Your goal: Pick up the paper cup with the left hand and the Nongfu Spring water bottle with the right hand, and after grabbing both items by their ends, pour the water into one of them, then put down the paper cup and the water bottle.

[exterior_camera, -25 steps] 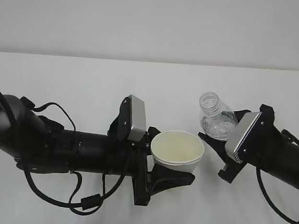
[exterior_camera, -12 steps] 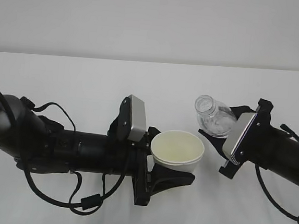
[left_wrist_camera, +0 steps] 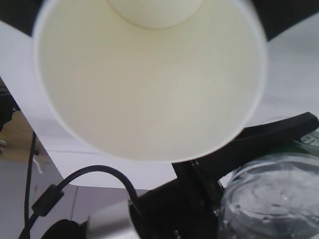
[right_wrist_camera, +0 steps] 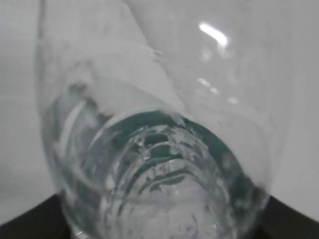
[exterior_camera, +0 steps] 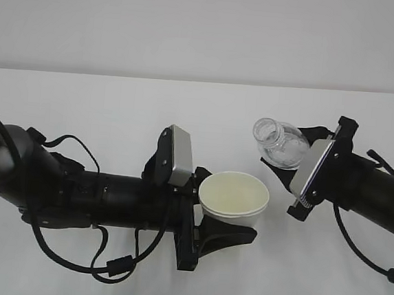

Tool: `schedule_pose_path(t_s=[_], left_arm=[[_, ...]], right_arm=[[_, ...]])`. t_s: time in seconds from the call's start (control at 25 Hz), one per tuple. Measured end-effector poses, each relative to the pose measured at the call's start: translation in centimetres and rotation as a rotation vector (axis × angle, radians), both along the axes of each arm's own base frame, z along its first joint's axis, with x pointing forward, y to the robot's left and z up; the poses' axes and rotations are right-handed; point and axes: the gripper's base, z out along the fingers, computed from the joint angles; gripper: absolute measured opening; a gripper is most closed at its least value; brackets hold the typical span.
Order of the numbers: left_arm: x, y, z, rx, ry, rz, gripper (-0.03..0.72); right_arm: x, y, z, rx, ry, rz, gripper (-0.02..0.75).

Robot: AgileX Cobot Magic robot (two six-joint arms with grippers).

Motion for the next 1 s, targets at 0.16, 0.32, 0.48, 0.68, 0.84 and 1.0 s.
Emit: schedule_pose_path(t_s=[0.16, 0.32, 0.48, 0.68, 0.84, 1.0], left_arm=[[0.12, 0.01, 0.04, -0.005, 0.003, 0.014, 0.474], [0.21, 0.02, 0.07, -0.008, 0.006, 0.025, 0.471], [0.23, 0.02, 0.07, -0.009, 0.006, 0.027, 0.470], [0.23, 0.02, 0.07, -0.009, 0.006, 0.027, 0.470], [0.23, 0.02, 0.07, -0.009, 0.006, 0.027, 0.468], [0.23, 0.02, 0.07, -0.009, 0.006, 0.027, 0.468]], right_arm=[[0.08, 0.35, 0.13, -0.034, -0.038, 0.017, 0.437], [-0.01, 0.87, 0.15, -0.061, -0.064, 0.030, 0.437], [0.04, 0.84, 0.17, -0.088, -0.088, 0.028, 0.435], [0.09, 0.79, 0.18, -0.119, -0.114, 0.029, 0.433], [0.13, 0.76, 0.19, -0.151, -0.140, 0.030, 0.432], [0.16, 0.72, 0.20, -0.169, -0.155, 0.029, 0.432]])
